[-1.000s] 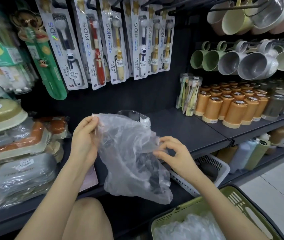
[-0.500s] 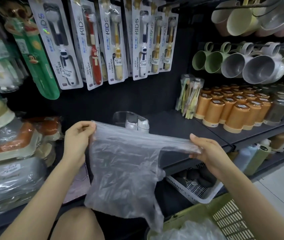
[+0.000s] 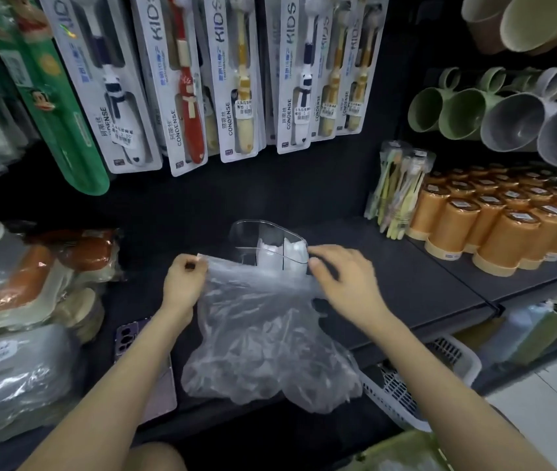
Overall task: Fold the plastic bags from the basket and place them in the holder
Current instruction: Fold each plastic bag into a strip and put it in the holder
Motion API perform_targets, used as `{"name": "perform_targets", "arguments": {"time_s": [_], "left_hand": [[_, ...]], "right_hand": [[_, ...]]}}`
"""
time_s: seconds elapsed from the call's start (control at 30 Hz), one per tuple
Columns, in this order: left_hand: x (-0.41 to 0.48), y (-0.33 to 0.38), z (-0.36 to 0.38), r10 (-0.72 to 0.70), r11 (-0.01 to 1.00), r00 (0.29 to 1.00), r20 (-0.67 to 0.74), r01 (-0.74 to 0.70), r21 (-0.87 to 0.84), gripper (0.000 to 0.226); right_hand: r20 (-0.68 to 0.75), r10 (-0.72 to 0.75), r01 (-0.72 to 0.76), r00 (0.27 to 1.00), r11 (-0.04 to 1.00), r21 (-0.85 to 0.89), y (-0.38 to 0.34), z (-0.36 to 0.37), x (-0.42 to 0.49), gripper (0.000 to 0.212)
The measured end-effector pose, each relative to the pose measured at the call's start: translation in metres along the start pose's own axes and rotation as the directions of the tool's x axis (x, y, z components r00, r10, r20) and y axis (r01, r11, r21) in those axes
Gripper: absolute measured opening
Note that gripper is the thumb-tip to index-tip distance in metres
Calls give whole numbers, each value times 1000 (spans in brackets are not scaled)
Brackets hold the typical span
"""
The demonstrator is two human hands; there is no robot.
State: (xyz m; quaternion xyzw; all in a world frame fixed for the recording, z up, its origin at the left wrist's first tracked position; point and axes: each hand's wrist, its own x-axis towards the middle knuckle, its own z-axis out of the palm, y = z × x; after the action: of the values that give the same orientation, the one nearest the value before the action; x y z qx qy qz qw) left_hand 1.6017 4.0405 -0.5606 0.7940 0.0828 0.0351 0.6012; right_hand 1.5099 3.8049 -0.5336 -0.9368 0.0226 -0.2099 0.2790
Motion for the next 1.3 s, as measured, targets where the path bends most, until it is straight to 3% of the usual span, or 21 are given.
{"name": "perform_targets", "arguments": {"time_s": [0.07, 0.13, 0.2, 0.27, 0.37, 0.53, 0.63, 0.7, 0.77, 0.87, 0.97, 1.07, 1.17, 1.23, 1.3], "left_hand": [[1, 9, -2, -172, 966, 975, 138, 194, -170, 27], [-7, 18, -8, -251, 915, 933, 256, 315, -251, 32], [-15, 18, -15, -236, 956, 944, 229, 268, -116, 41], [-25, 13, -24, -185, 976, 968, 168, 161, 149, 61], [-48, 12, -33, -147, 907, 973, 176, 62, 417, 70], [-89, 14, -36, -119, 852, 957, 265, -38, 521, 69], [-96, 3, -35, -99, 812, 959, 267, -77, 578, 71], [-96, -2, -32, -91, 805, 964, 251, -77, 589, 67], [-97, -3, -24, -61, 829, 969, 241, -85, 552, 60], [-90, -4, -11, -58, 918, 975, 217, -33, 395, 51], [-77, -2, -7, -129, 989, 968, 214, 110, 98, 45], [-73, 2, -14, -279, 896, 924, 261, 349, -275, 38], [-82, 3, -24, -299, 867, 914, 272, 380, -323, 32], [-89, 1, -29, -301, 876, 902, 310, 390, -284, 43], [-96, 2, -31, -308, 885, 897, 316, 392, -250, 39]], "right_hand": [[108, -19, 29, 994, 996, -85, -12, 19, 10, 55], [202, -3, 42, 979, 981, -190, -15, 36, 19, 51], [284, 46, 23, 958, 972, -236, -15, 47, 28, 42], [322, 90, -11, 942, 971, -239, -14, 54, 36, 42], [340, 137, -61, 930, 972, -225, -10, 62, 47, 44], [358, 195, -138, 913, 974, -180, -1, 60, 59, 43], [219, 169, -199, 961, 972, 124, -5, 33, 35, 45], [222, 131, -217, 966, 878, 427, -16, 1, -6, 45], [304, 76, -246, 950, 782, 573, -21, -25, -48, 53], [342, 24, -163, 939, 910, 382, -11, -30, -77, 59], [142, 131, -175, 981, 917, 360, 0, -23, -74, 17], [49, 257, -250, 965, 850, 464, 5, -25, -69, 18], [94, 284, -290, 954, 805, 518, 4, -25, -69, 12], [197, 262, -326, 945, 798, 507, 2, -18, -67, 38], [224, 273, -351, 936, 778, 521, 1, -9, -58, 63]]}}
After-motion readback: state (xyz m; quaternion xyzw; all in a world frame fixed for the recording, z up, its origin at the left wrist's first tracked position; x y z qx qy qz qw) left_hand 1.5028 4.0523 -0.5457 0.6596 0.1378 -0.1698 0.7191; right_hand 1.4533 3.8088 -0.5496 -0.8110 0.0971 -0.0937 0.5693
